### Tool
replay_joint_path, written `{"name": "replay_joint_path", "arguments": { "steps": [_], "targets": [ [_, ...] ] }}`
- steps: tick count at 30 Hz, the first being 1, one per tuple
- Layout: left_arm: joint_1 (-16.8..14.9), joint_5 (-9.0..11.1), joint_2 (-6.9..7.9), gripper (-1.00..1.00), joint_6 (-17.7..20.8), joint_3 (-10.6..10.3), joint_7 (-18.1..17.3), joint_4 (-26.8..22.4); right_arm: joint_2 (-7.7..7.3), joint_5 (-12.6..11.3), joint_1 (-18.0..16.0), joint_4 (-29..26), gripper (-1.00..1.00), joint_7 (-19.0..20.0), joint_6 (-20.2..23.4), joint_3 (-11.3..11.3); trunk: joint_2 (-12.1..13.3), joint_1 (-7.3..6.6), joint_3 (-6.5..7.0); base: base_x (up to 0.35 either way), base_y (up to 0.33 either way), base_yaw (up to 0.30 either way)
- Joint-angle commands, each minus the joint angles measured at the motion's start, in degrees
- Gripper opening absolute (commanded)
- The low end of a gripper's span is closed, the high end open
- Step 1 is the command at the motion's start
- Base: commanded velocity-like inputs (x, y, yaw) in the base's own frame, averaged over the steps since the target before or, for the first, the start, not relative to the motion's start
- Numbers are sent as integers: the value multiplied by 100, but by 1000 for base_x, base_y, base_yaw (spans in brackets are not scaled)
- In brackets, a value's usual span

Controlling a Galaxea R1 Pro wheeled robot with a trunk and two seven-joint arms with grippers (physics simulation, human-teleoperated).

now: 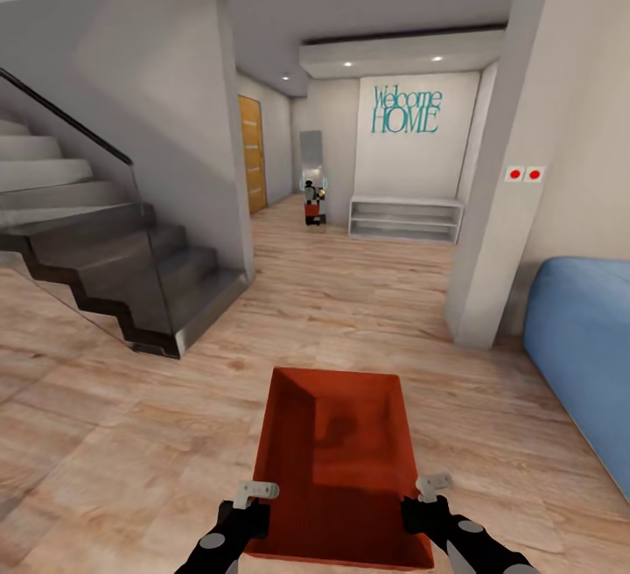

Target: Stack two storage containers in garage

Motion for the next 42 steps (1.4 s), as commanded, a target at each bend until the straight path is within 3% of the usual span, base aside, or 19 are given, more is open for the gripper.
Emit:
{"name": "replay_joint_path", "arguments": {
  "steps": [1, 27, 30, 42],
  "targets": [
    [-5, 40, 2, -100, 28, 13, 96, -1, -1, 6, -2, -9, -100, -18, -245, 90, -2, 3, -6, 340, 0, 0],
    [-5, 40, 1, -100, 28, 13, 96, 13, -1, 6, -2, -9, -100, -18, -243, 90, -2, 3, -6, 340, 0, 0],
    [11, 49, 11, -100, 15, -4, 32, -17, -21, 29, -47, 14, -100, 4, 11, -18, -3, 3, -6, 0, 0, 0],
    [12, -31, 10, -100, 26, 81, -47, 5, -6, 75, -52, -8, -100, 8, -12, -24, -3, 3, -6, 82, 5, 0]
  ]
}}
